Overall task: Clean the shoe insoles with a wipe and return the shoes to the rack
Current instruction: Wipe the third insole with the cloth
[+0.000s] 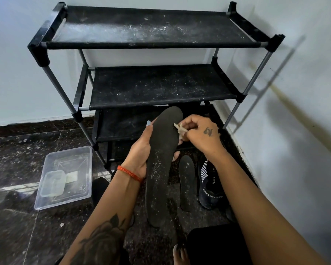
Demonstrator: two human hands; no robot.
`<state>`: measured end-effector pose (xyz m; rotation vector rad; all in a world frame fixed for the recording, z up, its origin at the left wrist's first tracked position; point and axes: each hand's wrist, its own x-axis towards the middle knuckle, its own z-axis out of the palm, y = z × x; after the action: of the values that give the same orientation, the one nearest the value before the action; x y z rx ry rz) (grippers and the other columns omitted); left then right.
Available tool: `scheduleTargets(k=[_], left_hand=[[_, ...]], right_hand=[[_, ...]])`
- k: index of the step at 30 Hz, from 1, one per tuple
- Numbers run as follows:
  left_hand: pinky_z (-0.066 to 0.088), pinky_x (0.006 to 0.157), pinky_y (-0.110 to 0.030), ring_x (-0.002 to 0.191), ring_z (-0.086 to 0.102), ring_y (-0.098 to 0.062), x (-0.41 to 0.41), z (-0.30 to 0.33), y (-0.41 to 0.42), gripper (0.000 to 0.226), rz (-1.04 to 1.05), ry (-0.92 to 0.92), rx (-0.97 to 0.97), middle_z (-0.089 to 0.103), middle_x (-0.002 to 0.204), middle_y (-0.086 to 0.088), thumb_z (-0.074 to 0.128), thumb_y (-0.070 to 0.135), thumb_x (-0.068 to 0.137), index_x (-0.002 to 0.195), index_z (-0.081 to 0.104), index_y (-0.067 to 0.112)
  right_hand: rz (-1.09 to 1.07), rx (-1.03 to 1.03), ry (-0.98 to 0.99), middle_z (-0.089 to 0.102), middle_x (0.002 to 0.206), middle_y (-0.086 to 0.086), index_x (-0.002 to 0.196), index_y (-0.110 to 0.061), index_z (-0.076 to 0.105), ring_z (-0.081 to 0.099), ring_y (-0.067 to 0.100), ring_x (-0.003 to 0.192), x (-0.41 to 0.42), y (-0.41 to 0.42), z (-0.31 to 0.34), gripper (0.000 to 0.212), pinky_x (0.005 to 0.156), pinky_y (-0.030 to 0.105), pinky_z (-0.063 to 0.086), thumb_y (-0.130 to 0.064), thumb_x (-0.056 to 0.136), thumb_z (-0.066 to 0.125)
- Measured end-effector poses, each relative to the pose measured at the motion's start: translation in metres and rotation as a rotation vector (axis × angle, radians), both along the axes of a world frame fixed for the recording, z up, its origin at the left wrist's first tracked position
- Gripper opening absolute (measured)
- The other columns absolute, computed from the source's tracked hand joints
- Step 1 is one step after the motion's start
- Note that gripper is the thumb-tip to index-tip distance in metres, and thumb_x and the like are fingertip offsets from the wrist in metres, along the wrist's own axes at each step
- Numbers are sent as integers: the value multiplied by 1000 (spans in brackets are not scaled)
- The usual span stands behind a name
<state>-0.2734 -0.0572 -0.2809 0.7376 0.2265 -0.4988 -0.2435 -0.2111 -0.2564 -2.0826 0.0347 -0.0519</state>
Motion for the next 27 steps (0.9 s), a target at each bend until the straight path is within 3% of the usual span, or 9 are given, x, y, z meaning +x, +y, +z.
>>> scheduleTargets(k=[2,4,7,10,13,16,20,24,27], left_hand=[[58,68,-46,86,67,-30,1,-1,1,52,26,25,7,62,121,-17,38,53,94,137,47,25],[58,67,-46,93,66,-33,2,-2,2,58,17,52,3,59,126,-18,39,56,92,139,45,22],[57,64,-42,89,66,-36,3,-2,2,63,-11,84,-1,54,131,-26,38,60,91,142,42,22],[57,61,-41,83,66,-35,2,-1,-2,61,-22,78,-6,55,129,-29,38,60,91,139,45,23],[58,66,-45,92,64,-36,0,2,-4,51,-20,58,-1,59,123,-27,37,57,94,129,54,23],[55,73,-46,96,64,-35,-1,2,-1,45,4,40,-10,64,118,-22,35,53,96,125,57,25],[55,73,-49,91,64,-32,-1,2,-1,43,28,28,19,63,121,-17,34,51,98,127,56,29],[55,72,-47,92,65,-33,1,2,-1,53,29,74,28,65,114,-22,36,56,95,129,54,20],[55,74,-47,96,65,-35,2,1,-2,59,29,101,27,63,117,-26,38,57,94,134,50,16]], right_hand=[[45,118,178,65,70,-1,76,-10,70,63,10,68,-2,-3,7,27,56,19,53,14,72,58],[29,256,297,66,64,0,71,-9,71,63,12,64,-3,-10,13,33,53,19,53,19,71,54],[-149,407,172,70,72,3,70,-14,71,67,16,69,1,-16,15,33,58,20,54,15,72,58],[-198,233,-89,71,86,-1,82,-22,71,68,16,82,5,-9,7,26,75,28,56,3,76,65],[-70,-33,-183,69,91,-7,91,-19,74,63,4,84,3,2,0,20,79,13,50,-5,79,67],[87,-120,-160,66,89,-8,89,-16,76,57,-5,80,1,5,2,22,71,0,41,0,76,67],[270,-175,1,71,79,-4,75,-14,77,61,-1,72,-3,-2,10,24,64,8,48,6,69,67],[48,-146,-109,66,65,-16,68,-20,76,61,-3,66,-2,-8,11,25,63,11,49,3,65,67],[-41,-140,-310,70,78,-9,75,-17,75,64,1,75,-1,-3,5,23,72,14,51,3,71,64]])
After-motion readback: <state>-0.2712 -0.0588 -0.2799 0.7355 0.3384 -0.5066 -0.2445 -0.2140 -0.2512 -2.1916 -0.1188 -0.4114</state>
